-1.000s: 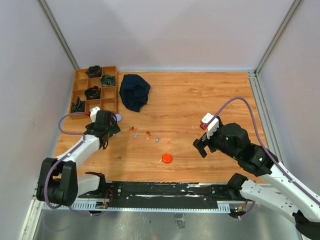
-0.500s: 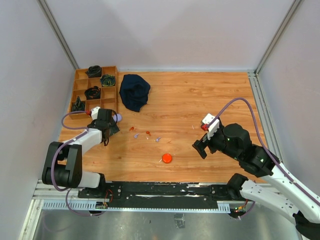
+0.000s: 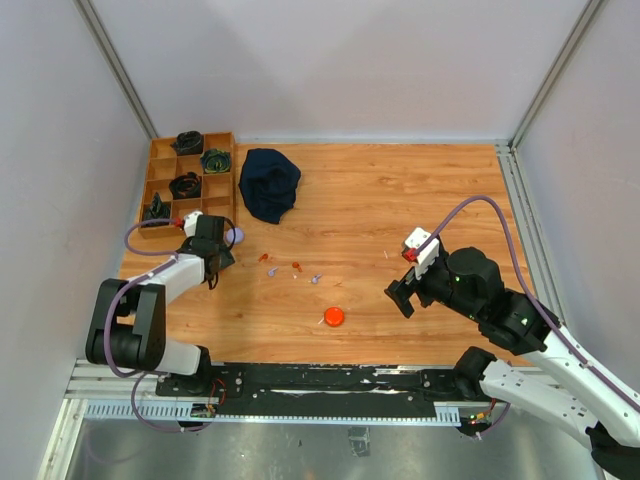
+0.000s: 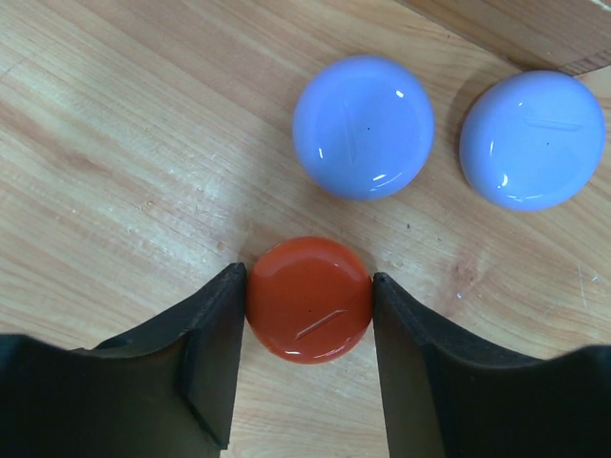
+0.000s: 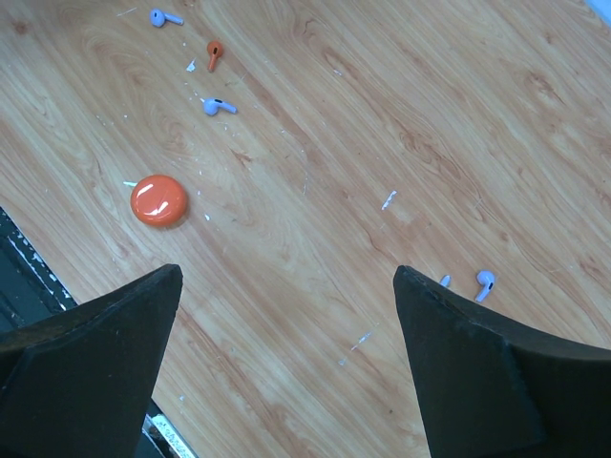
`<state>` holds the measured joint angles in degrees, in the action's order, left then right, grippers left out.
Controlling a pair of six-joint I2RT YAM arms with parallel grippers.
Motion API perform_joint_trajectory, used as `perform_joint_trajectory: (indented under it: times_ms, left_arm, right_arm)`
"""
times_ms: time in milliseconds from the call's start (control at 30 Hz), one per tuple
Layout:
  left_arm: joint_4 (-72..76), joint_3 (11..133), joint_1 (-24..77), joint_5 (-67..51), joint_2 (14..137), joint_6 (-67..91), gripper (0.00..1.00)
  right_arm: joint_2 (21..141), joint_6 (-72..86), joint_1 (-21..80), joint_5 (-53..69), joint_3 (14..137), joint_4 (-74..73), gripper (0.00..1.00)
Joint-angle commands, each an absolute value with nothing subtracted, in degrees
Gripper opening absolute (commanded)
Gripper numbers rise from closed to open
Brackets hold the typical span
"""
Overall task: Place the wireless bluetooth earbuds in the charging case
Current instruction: Pick up the charging case at the center of the board.
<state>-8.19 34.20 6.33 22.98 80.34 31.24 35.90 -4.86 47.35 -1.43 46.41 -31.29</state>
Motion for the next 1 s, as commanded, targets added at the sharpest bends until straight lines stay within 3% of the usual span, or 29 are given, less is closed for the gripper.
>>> perform_joint_trajectory:
  times_ms: [0, 533, 967]
  left_arm:
    - [-8.21, 33.65, 5.8, 21.05, 79.31, 31.74, 0.48]
    - [-7.39, 27.67, 6.81, -2.28, 61.56, 43.13, 0.42]
    - [0.37, 25.61, 22.8, -2.48, 53.31, 63.35, 0.43]
  right_arm:
    - [35.57, -4.13, 47.39, -0.29, 45.8, -30.32, 0.94]
    - [39.65, -1.97, 47.4, 2.51, 43.61, -23.9, 0.93]
    - [45.81, 3.81, 47.55, 7.92, 40.16, -11.32, 0.87]
